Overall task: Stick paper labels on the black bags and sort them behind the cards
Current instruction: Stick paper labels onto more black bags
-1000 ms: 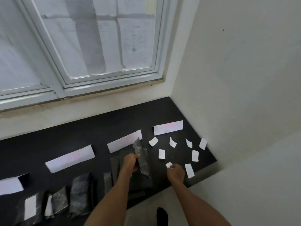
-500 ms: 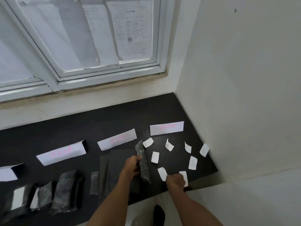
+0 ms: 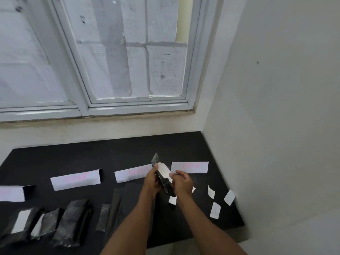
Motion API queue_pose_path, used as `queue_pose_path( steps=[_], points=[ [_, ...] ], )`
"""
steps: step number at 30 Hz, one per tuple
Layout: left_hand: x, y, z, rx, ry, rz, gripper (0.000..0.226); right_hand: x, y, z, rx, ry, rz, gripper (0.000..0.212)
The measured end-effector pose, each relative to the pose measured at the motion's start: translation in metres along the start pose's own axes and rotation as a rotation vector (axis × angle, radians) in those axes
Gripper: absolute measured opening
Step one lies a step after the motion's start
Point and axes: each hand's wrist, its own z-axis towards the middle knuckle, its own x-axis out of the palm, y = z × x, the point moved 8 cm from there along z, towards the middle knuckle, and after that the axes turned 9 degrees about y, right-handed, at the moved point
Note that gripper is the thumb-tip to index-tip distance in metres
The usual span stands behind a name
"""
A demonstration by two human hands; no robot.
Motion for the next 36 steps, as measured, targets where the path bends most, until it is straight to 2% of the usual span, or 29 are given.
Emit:
queue_pose_path(
  steps=[6, 11, 17, 31, 36],
  points=[
    [0.001, -0.019, -0.009, 0.083, 0.008, -0.017, 0.033, 0.008, 0.014, -0.018, -0.059, -0.077, -0.01, 0.02],
    [-0.004, -0.027, -0.01, 0.161, -0.048, -0.005, 0.024, 0.009, 0.018, -0.025, -0.075, -0.089, -0.016, 0.019],
    [-0.002, -0.027, -0.01, 0.148, -0.047, -0.007, 0.019, 0.009, 0.017, -0.024, -0.097, -0.06, -0.044, 0.021],
    [0.002, -0.032, -0.009, 0.195, -0.051, 0.027, 0.033, 0.006, 0.017, -0.02, -0.126, -0.094, -0.062, 0.023],
    [0.004, -0.033, -0.012, 0.229, -0.04, 0.063, 0.03, 0.005, 0.018, -0.017, -0.197, -0.072, -0.147, 0.027]
  ],
)
